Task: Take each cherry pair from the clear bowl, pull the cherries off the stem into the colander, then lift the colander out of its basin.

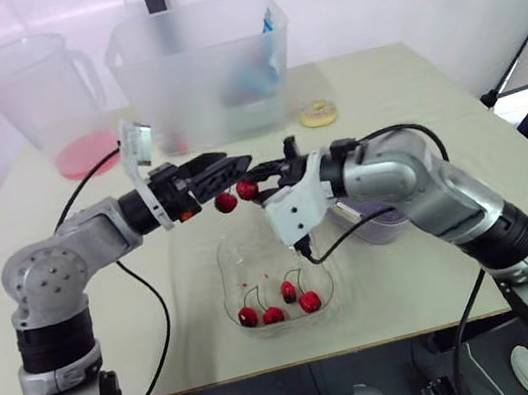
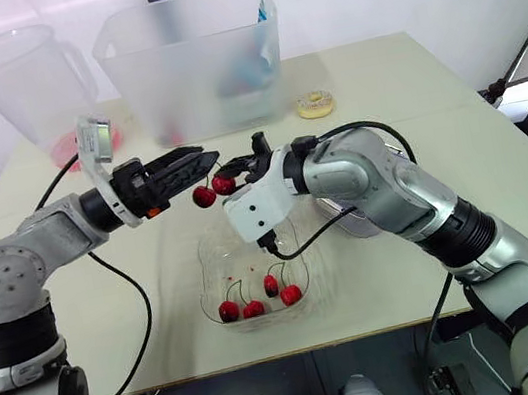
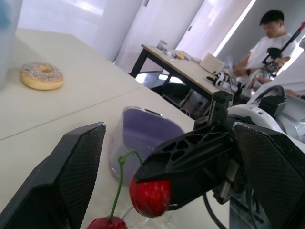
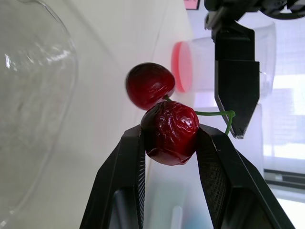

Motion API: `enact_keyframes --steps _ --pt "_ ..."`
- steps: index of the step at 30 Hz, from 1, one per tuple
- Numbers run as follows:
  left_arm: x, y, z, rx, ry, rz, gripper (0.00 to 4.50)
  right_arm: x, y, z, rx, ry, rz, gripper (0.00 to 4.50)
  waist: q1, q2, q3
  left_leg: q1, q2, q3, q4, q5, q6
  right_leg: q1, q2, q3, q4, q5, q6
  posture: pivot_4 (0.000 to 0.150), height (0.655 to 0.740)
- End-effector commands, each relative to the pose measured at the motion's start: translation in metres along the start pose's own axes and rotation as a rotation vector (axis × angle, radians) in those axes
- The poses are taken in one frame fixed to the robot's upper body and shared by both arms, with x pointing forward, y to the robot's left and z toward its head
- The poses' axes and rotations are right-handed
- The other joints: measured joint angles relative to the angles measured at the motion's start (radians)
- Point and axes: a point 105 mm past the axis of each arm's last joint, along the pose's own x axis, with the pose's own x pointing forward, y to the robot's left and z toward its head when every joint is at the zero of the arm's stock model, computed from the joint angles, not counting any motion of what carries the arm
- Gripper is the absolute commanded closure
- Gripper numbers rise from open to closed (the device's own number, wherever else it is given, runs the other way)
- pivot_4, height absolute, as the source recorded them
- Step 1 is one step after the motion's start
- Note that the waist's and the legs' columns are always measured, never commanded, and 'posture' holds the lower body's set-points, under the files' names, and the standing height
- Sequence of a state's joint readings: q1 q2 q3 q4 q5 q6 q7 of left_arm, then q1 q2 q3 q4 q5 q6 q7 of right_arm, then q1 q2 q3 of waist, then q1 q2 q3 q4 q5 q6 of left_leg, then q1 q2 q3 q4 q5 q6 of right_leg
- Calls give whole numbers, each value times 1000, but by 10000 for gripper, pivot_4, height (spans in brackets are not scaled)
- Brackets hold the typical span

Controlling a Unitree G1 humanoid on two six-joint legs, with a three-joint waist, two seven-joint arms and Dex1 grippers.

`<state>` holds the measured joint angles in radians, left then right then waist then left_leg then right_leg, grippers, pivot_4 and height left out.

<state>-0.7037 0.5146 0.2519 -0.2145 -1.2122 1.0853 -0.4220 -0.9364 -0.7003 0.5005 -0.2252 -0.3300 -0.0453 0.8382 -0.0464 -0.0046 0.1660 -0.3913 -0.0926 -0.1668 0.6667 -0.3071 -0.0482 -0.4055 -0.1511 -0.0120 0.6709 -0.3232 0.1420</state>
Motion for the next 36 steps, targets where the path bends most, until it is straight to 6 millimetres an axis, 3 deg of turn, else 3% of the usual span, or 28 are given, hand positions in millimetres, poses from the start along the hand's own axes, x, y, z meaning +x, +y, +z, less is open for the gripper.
enact_keyframes --steps 1,2,5,10,28,32,36 --pt "-3 -5 2 -17 -18 -19 0 -5 -12 8 -12 -27 -53 29425 0 0 0 0 0 0 0 0 0 0 0 0 0 0 0 1500 7400" --pt "-5 -3 0 -23 -16 -7 0 -5 -13 9 -9 -31 -57 29425 0 0 0 0 0 0 0 0 0 0 0 0 0 0 0 1500 7400" --pt "-7 0 -1 -47 -30 3 8406 -5 -14 12 -7 -39 -66 29923 0 0 0 0 0 0 0 0 0 0 0 0 0 0 0 1500 7400" --pt "-8 0 -1 -58 -42 5 33675 -5 -18 17 4 -56 -76 29923 2 0 0 0 0 0 0 0 0 0 0 1 0 0 0 1500 7400" --pt "-6 6 2 -92 -98 25 33675 -6 -20 21 9 -73 -66 29923 2 0 0 0 0 0 0 0 0 0 0 1 0 0 0 1500 7400" --pt "-5 7 2 -94 -103 28 44555 -6 -19 23 7 -79 -61 29923 1 0 0 0 0 0 0 0 0 0 0 1 0 0 0 1500 7400" --pt "-6 10 0 -93 -90 34 44555 -7 -20 22 0 -77 -59 29923 1 0 0 0 0 0 0 0 0 0 0 1 0 0 0 1500 7400"
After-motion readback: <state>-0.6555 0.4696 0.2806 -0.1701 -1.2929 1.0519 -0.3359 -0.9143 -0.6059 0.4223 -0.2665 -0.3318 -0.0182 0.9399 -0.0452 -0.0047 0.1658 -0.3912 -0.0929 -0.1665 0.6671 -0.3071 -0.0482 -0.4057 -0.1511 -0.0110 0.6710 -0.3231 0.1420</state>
